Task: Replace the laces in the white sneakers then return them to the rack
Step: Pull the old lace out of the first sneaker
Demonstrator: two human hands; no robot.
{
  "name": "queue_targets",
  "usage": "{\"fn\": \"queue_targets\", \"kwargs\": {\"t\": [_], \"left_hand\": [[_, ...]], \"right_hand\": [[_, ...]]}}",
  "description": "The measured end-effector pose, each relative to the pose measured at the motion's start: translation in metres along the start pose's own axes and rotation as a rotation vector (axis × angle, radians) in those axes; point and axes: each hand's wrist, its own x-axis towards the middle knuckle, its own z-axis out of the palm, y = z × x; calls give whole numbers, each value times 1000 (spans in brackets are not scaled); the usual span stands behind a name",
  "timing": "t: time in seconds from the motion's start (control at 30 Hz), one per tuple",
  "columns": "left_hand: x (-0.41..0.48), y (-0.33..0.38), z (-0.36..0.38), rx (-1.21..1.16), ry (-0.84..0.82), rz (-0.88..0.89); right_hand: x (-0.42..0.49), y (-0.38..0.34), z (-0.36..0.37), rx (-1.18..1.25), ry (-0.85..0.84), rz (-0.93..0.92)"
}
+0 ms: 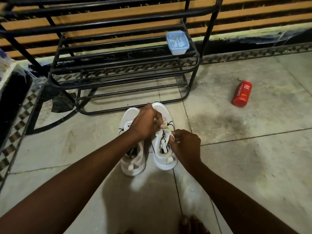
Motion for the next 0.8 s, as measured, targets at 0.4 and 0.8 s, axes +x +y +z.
{"fn": "queue_targets", "kwargs": {"t": [0.4, 0.8], "left_hand": [[8, -10, -4, -1044, 438, -390], [-8, -5, -2, 433, -214, 519]], "right_hand": [[-4, -4, 5, -174, -39, -37], [-5, -3, 3, -233, -45, -58]]}}
